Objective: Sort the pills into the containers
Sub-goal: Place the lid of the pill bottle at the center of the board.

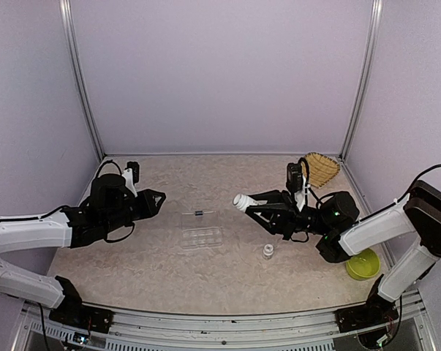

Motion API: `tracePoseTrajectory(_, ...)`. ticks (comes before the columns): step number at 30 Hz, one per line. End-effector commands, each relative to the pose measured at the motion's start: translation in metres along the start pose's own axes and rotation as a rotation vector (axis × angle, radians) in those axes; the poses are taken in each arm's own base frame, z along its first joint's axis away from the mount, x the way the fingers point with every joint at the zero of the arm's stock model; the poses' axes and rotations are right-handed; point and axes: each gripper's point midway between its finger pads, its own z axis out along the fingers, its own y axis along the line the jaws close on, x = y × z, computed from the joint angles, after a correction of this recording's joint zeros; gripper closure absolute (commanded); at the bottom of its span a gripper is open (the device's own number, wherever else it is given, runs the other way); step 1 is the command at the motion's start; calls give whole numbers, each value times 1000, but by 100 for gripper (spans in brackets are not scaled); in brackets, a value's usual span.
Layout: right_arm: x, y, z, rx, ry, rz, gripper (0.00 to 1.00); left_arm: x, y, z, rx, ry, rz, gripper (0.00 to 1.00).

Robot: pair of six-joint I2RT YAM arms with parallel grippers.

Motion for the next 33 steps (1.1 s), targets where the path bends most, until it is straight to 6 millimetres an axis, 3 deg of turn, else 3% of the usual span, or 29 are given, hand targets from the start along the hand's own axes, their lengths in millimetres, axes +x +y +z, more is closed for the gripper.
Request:
tracePoseTrajectory(1, -3, 3, -3, -20, -17, -15, 86, 5, 39, 0, -123, -7, 20, 73)
tracePoseTrajectory(12, -4, 3, -3, -19, -11, -12, 86, 32, 90, 20, -271, 59, 10, 73)
tracePoseTrajectory(21, 0, 3, -4, -17, -2, -6, 86, 59, 115, 37, -341, 123, 32, 73)
tracePoseTrajectory(33, 10, -3, -6, -6, 10, 14, 86, 80, 129, 48, -374, 175, 43, 73)
